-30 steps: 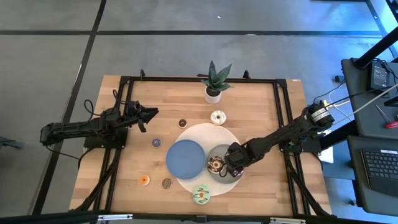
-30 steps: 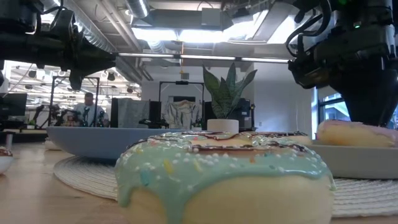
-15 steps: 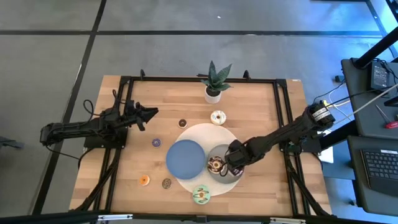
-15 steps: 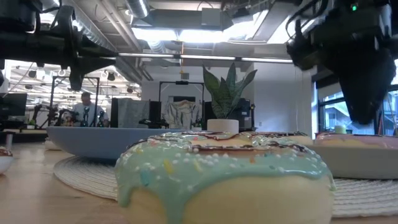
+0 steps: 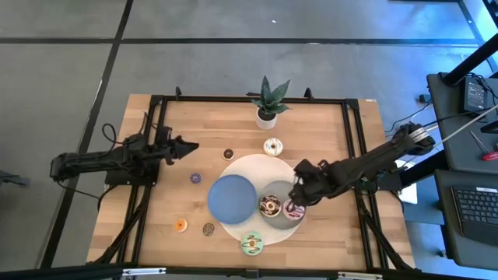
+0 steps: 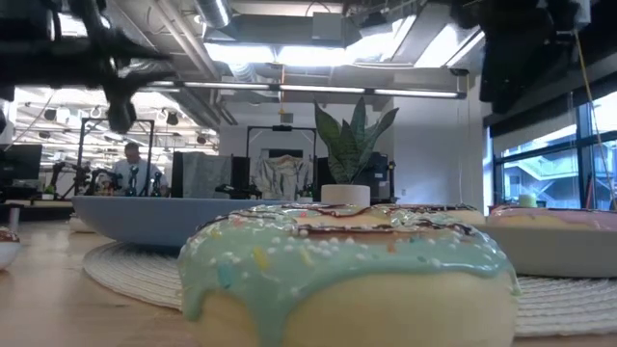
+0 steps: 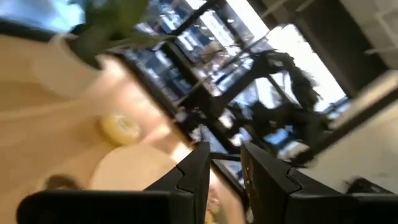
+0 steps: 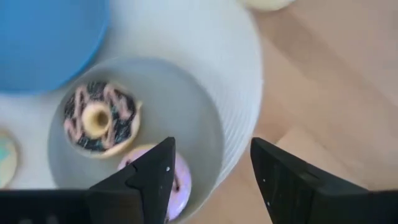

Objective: Pick & Place donuts
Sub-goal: Put the small dark brown donut on the blue plate

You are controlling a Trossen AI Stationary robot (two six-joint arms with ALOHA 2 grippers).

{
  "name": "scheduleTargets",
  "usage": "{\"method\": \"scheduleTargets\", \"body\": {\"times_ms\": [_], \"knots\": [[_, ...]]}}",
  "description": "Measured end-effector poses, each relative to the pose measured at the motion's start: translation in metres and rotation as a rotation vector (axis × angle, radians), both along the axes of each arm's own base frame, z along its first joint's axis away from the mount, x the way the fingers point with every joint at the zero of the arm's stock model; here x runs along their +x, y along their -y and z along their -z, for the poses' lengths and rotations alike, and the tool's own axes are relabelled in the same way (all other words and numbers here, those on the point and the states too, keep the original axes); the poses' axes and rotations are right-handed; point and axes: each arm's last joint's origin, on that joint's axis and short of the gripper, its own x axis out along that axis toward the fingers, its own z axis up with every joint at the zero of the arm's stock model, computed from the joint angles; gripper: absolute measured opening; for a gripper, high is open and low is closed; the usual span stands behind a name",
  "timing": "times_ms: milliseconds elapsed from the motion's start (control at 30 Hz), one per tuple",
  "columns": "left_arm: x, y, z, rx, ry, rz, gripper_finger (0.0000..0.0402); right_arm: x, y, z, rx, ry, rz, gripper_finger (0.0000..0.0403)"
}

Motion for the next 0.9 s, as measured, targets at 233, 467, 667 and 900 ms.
{"method": "scheduleTargets", "body": {"times_ms": [233,467,667,900], "knots": [[0.005,0.002,-0.050,0.139,0.025,-0.057,0.0086,-0.026,0.018,0.001,0.016,0.033,0.071,0.0211],[0.039,-0.002,-0.086,0.237,-0.095,-0.069,0.0086,-0.043,0.032,0.009,-0.035,0.105,0.118,0.0211],[0.080,-0.007,-0.086,0.301,-0.377,-0.014,0.0086,-0.051,0.036,0.016,0.045,0.314,0.093,0.0211],[0.121,-0.015,-0.072,0.393,-0.647,0.043,0.0086,-0.047,0.034,0.018,0.017,0.697,-0.145,0.0211]]}}
